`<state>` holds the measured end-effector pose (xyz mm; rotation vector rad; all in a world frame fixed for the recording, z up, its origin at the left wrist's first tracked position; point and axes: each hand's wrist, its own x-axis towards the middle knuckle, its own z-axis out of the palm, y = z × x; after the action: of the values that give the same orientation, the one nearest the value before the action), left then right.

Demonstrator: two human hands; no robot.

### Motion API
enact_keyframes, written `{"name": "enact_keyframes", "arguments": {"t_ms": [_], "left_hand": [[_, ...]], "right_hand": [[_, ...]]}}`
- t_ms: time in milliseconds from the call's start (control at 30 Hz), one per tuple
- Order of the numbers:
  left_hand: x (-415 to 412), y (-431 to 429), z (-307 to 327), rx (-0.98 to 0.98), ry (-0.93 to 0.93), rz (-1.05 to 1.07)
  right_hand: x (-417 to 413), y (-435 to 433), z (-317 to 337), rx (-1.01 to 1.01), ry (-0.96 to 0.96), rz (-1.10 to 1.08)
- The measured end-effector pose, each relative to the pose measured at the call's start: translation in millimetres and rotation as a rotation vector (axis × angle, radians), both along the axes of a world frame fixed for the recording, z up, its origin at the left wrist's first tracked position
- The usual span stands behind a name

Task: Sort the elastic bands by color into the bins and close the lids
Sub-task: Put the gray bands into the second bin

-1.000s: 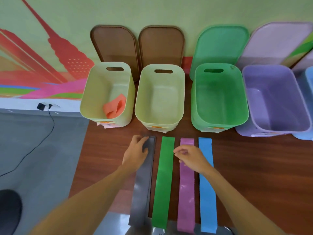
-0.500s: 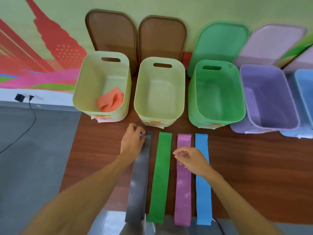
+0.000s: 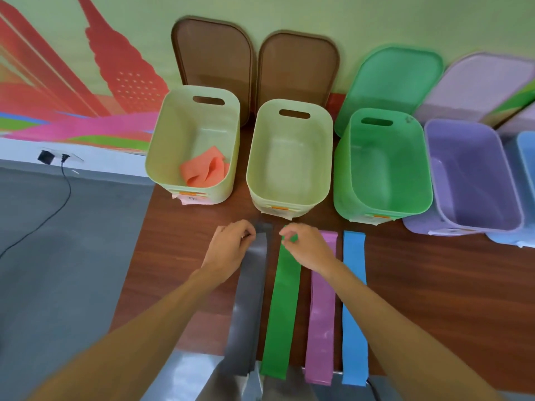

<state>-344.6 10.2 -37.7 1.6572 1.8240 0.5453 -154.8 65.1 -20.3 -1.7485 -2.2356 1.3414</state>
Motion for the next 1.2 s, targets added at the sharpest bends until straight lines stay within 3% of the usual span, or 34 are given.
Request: {"name": "enact_keyframes", "arguments": {"t_ms": [167,267,333,467,800,1000,1133,1200], "left_hand": [[-18,-6,22,-0.074,-0.068,-0.065],[-32,-7,37,-0.06,0.116,-0.318],[-37,-8,44,-0.047,0.196,-0.372],[-41,-7,52,0.021,0.157,-0.264],[-44,-20,65,-0.097,0.017,-0.051],[-42,-15,91,-0.061,0.172,-0.211],[-37,-14,112,-0.073,0.384,-0.473],[-35,-17,123,-0.102,0.4,-0.561]], "right_hand": [[-30,12,-7,0.177,-0.242,0.169],[-43,7,-14,0.277,-0.359,0.278],[-47,1,-18,0.315,-0.392,0.306],[-48,-7,-22,0.379,-0.377,0.258],[-50,-16,-19,0.456,-0.306,0.148],[-34,-29,7,0.398,-0.233,0.153],[-17,-38,37,0.386,-0.217,0.124],[-9,-46,53,0.384,-0.19,0.126]]}}
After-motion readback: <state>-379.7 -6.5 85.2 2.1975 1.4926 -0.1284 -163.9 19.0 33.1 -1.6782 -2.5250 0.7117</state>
